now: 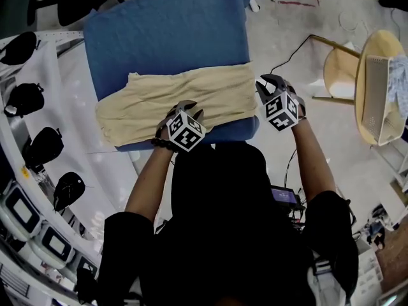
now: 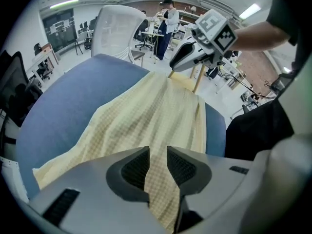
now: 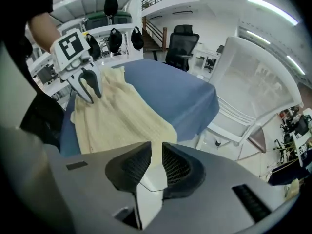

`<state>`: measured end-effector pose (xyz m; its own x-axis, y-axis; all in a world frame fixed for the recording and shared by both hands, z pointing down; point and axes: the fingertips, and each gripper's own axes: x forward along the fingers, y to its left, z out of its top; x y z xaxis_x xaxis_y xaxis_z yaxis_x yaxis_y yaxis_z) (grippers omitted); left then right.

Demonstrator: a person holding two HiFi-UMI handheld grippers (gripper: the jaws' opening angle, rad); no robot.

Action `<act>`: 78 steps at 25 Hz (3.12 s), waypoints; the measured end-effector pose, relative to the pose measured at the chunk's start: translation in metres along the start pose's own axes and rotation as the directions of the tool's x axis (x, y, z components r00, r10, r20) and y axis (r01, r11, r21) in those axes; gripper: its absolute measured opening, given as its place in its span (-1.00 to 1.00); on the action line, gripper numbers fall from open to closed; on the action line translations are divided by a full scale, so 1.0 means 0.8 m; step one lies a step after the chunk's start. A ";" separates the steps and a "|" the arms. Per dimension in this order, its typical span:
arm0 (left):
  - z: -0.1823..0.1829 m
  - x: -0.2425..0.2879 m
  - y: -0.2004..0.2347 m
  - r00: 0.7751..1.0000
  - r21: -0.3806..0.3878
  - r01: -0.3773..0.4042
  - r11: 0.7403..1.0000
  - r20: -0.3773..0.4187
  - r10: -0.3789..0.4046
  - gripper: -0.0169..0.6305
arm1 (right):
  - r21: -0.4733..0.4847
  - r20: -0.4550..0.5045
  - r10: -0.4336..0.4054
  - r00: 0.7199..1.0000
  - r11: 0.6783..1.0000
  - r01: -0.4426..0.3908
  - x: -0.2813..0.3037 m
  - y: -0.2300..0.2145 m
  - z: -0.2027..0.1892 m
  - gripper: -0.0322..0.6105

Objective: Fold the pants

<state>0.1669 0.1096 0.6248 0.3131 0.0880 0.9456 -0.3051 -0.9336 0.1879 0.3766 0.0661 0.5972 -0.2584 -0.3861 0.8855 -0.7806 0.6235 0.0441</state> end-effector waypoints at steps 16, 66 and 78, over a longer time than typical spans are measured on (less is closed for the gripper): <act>-0.108 -0.078 0.057 0.976 -0.198 -0.103 0.975 0.169 0.138 -0.51 | -0.040 -0.047 0.072 0.996 0.996 -0.074 0.032 0.178 0.093 -0.70; -0.579 -0.154 0.272 0.954 -0.707 0.149 0.691 0.287 0.089 0.00 | -0.268 -0.039 0.345 0.938 0.900 -0.343 0.195 0.613 0.435 -0.73; -0.602 -0.190 0.227 0.926 -0.807 0.189 0.559 0.337 0.173 -0.03 | -0.463 -0.175 0.477 0.861 0.732 -0.499 0.259 0.603 0.566 -0.50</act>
<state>-0.3690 0.0942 0.6426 0.5399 -0.1967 0.8184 -0.8374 -0.2245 0.4984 -0.3108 -0.0209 0.5926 -0.4955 0.0835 0.8646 -0.1787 0.9643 -0.1955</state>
